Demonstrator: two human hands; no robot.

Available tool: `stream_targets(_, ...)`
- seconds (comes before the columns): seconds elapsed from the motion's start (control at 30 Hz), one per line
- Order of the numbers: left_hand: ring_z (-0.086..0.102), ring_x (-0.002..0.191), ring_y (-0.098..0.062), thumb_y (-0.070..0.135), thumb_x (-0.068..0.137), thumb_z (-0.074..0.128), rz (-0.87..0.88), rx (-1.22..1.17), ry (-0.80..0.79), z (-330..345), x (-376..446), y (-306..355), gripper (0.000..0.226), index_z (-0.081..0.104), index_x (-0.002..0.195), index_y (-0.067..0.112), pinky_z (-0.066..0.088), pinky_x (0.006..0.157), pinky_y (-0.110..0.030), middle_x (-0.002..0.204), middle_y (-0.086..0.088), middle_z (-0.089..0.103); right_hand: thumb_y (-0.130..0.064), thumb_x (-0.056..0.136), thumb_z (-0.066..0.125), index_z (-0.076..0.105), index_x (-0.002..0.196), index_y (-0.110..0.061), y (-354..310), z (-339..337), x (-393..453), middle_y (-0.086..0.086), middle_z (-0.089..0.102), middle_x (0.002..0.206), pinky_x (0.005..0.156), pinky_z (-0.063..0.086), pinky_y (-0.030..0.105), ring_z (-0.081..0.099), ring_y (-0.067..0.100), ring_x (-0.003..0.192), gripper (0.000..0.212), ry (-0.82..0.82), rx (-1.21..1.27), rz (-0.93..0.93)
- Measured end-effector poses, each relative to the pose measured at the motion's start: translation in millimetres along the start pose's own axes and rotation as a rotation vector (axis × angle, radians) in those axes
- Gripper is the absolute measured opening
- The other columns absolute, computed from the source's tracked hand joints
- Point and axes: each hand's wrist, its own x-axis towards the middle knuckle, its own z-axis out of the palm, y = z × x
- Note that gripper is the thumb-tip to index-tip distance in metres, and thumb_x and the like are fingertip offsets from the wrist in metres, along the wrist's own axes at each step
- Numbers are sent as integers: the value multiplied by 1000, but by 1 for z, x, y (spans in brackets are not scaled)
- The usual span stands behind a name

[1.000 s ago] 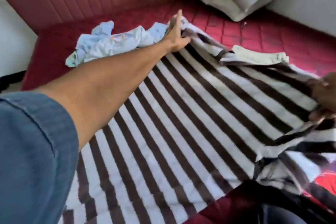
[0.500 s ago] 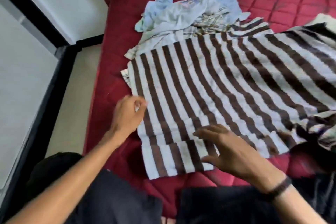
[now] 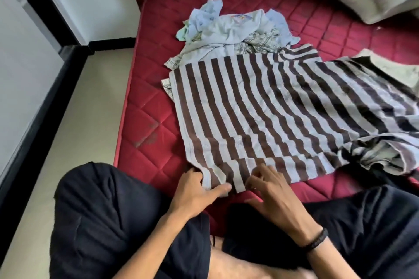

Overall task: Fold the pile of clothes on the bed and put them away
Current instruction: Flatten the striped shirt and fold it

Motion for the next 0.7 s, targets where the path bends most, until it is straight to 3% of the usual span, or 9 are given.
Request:
stream_targets(0.1,69,75,7,65,65,86,-113,76,-226,-1,-2,-4,55,75,104,28,52,71,-13,86,16,78,-25,85,76,64,123,-33,-2,11,-1,-10,51,121,86,51,35,50,14,106,41,16,23,18)
stream_targets(0.17,63,54,-1,56,79,81,-131,77,-317,3,-5,-6,44,71,102,20,48,58,-19,67,7,73,-21,88,74,65,127,-33,-2,16,1,-9,54,125,85,50,35,50,16,109,42,47,4,14)
stream_targets(0.27,43,42,-5,43,99,63,-260,-26,-325,-3,-6,-6,35,67,95,8,34,47,-21,50,7,57,-10,87,66,68,102,-29,-5,19,4,-8,57,115,81,51,35,52,17,103,25,45,-58,-8)
stream_targets(0.4,35,40,-5,52,106,43,-435,-132,-498,-15,-9,6,50,64,87,11,28,47,-22,60,1,67,-10,82,51,57,86,-25,-11,4,-10,-10,58,88,74,52,35,54,12,84,17,-89,32,10)
stream_targets(0.5,55,43,-12,86,90,32,-467,-2,-218,-18,-2,3,79,67,92,16,45,48,-22,66,-3,70,-26,87,55,58,94,-27,-9,4,-16,-14,59,97,86,53,33,53,7,93,8,-213,-31,2)
stream_targets(0.53,64,47,-15,91,86,28,-443,36,-66,-22,4,0,86,68,89,14,54,57,-25,68,-3,73,-37,84,64,59,102,-30,-13,6,-19,-16,58,104,89,53,32,54,6,98,20,-248,-112,0)
stream_targets(0.57,69,51,-18,91,85,28,-422,22,72,-26,15,-4,88,67,86,12,60,68,-30,67,-3,74,-50,71,76,58,107,-35,-18,8,-18,-17,59,104,86,56,35,57,6,97,42,-184,-201,-19)
stream_targets(0.63,72,54,-23,87,86,40,-395,-173,268,-35,46,-12,83,68,82,9,63,80,-40,61,-6,73,-63,44,82,58,104,-44,-38,5,-15,-18,59,91,58,59,31,64,4,79,67,-138,-217,-6)
stream_targets(0.7,74,60,-25,76,88,57,-362,-348,407,-46,90,-17,65,67,72,13,64,76,-42,70,-12,76,-66,56,77,59,101,-47,-10,73,-3,-15,58,80,51,57,27,61,2,71,52,-247,-203,-5)
